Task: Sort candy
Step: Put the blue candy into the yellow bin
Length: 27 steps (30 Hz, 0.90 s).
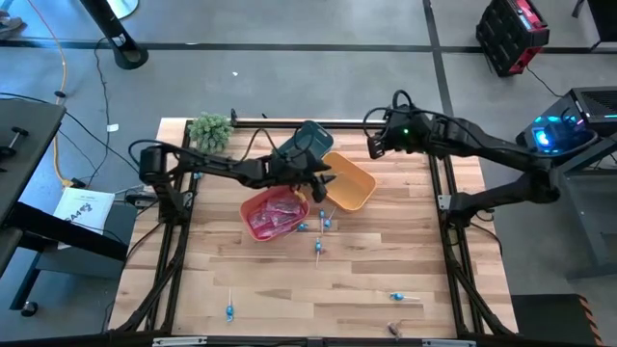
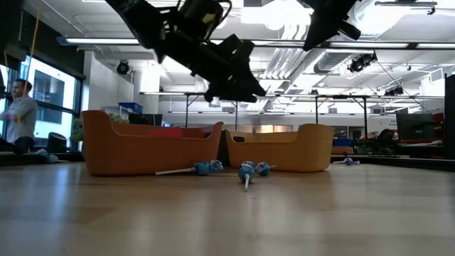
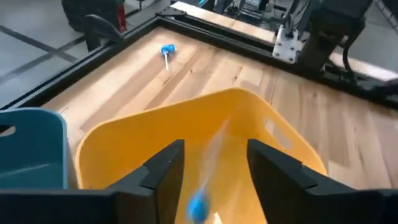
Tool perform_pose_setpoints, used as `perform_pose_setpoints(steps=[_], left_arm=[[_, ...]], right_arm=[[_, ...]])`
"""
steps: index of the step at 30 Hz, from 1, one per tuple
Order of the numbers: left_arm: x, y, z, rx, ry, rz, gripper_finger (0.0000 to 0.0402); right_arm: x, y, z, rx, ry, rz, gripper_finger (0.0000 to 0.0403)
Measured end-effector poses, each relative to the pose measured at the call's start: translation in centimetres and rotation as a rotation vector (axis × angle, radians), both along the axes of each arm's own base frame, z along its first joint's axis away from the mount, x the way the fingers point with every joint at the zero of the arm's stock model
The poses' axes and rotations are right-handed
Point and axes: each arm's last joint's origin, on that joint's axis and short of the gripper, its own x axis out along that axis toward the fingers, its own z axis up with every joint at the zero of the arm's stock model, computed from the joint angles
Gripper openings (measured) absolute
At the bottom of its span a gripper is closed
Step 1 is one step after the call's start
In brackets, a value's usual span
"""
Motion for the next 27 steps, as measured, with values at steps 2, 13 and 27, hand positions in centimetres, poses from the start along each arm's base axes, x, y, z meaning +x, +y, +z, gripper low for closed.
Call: perform_pose_setpoints(steps=[2, 13, 27], left_arm=[[0.5, 0.4, 0.3, -0.018, -0.017, 0.007, 0.0186], [-4.0, -2.3, 5.8, -0.253, 0.190, -0.214, 0.0242], [-18.5, -19.9, 7.0, -0.499, 0.558, -0.180, 0.0231]], right_arm=[[0.2, 0.1, -0.4, 0.001, 0.012, 0.007, 0.0000], [1.1, 0.3, -3.7, 0.058, 0.021, 0.097, 0.0000], [1.6, 0.3, -7.3, 0.087, 0.040, 0.215, 0.0000]])
